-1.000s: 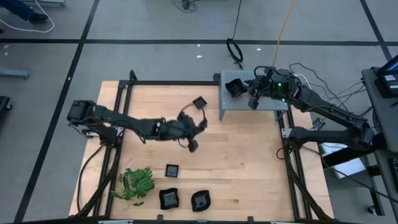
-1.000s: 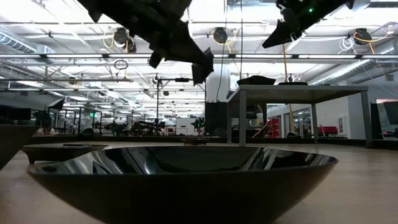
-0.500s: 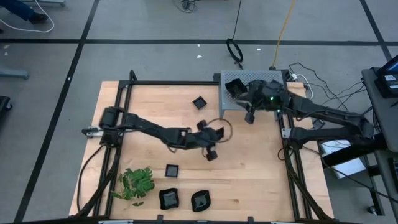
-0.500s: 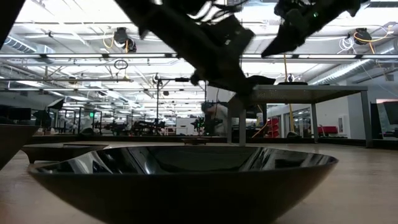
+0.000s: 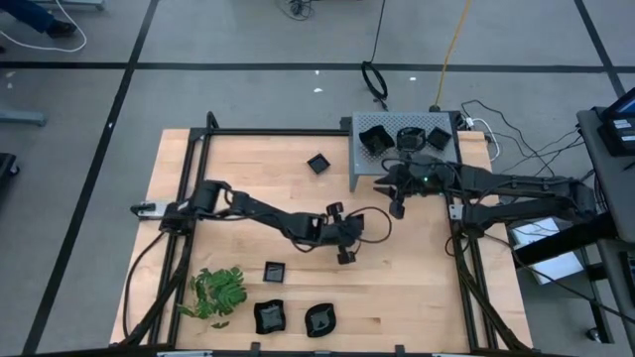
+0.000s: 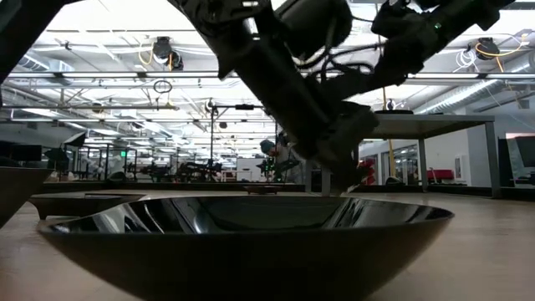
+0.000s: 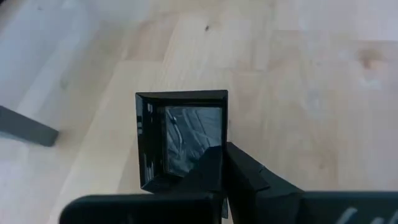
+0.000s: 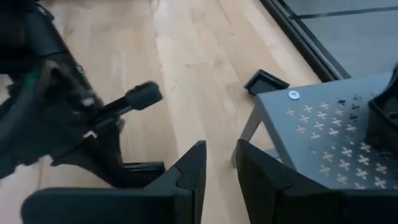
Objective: Pick & Place Mini shaped plates
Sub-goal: Stack the black square plate on top of the black square plate on the shelf
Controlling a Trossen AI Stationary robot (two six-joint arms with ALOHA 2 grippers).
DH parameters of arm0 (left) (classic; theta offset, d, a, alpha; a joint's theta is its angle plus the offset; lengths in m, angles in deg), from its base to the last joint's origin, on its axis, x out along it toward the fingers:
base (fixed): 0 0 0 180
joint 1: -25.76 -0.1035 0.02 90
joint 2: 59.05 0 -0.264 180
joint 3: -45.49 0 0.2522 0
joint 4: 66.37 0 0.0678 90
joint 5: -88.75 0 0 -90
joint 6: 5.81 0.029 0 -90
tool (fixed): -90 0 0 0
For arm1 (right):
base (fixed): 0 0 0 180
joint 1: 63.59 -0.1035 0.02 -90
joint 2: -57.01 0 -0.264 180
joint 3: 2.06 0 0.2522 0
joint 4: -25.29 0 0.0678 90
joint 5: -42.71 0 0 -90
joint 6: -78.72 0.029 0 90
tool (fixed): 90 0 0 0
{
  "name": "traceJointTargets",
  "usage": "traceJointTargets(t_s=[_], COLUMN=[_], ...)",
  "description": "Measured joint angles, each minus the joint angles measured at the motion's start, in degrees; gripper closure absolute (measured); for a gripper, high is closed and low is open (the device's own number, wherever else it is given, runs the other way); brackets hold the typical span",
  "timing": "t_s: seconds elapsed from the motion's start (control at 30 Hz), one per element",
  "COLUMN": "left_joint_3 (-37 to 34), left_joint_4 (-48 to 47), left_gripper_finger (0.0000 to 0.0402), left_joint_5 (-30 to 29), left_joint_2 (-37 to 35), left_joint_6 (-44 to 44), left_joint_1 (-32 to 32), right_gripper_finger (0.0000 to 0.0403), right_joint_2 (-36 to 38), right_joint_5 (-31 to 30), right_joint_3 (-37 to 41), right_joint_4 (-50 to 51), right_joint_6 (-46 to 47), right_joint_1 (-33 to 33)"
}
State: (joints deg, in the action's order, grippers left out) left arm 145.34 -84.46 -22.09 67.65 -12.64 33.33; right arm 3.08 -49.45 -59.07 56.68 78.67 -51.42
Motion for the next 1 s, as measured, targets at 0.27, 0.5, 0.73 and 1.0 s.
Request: traceJointTargets(t_s=[0.27, 0.5, 0.73, 1.0], left_joint_3=[0.0, 0.4, 1.6, 1.6], left_joint_4=[-1.4, 0.3, -1.2, -13.1], left_gripper_finger=[0.0350, 0.0273, 0.0239, 0.0238], left_joint_5=[-0.2, 4.9, 9.4, 3.7], left_joint_2=[0.0, 0.0, -4.0, -13.9], left_joint_6=[-7.2, -13.1, -9.0, -8.8], left_joint_1=[-0.5, -0.5, -0.5, -0.7], right_gripper_finger=[0.0328, 0.0328, 0.0328, 0.0328], right_joint_2=[0.0, 0.0, 0.0, -0.9], right_joint_5=[-4.0, -3.9, -3.5, -1.4], right_joint_3=[0.1, 0.1, 1.3, 7.5], right_joint_4=[-0.2, 0.4, 0.3, -8.2], right_joint_6=[-0.5, -1.1, -1.1, -0.4], right_joint_1=[-2.2, -2.2, -2.2, -5.6])
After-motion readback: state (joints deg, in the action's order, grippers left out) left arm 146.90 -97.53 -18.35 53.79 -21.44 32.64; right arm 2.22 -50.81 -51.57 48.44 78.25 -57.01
